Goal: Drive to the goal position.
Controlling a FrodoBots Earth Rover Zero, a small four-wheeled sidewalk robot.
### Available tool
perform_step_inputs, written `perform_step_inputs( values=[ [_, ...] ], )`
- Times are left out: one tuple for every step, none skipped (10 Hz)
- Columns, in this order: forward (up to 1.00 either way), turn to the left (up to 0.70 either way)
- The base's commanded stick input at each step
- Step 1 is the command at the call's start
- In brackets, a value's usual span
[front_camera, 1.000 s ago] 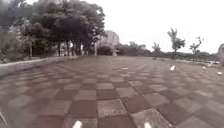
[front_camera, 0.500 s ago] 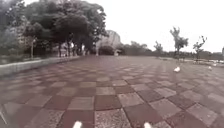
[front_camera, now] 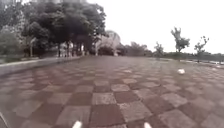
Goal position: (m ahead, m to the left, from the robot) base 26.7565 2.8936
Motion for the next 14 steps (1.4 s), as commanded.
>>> perform_step_inputs(
  values=[
    [0.5,-0.3],
    [0.5,-0.25],
    [0.5,0.0],
    [0.5,0.0],
    [0.5,0.0],
    [0.5,0.0],
    [0.5,0.0],
    [0.5,0.0],
    [0.5,0.0],
    [0.5,0.0],
    [0.5,0.0],
    [0.5,0.0],
    [0.5,0.0],
    [0.5,0.0]
  ],
)
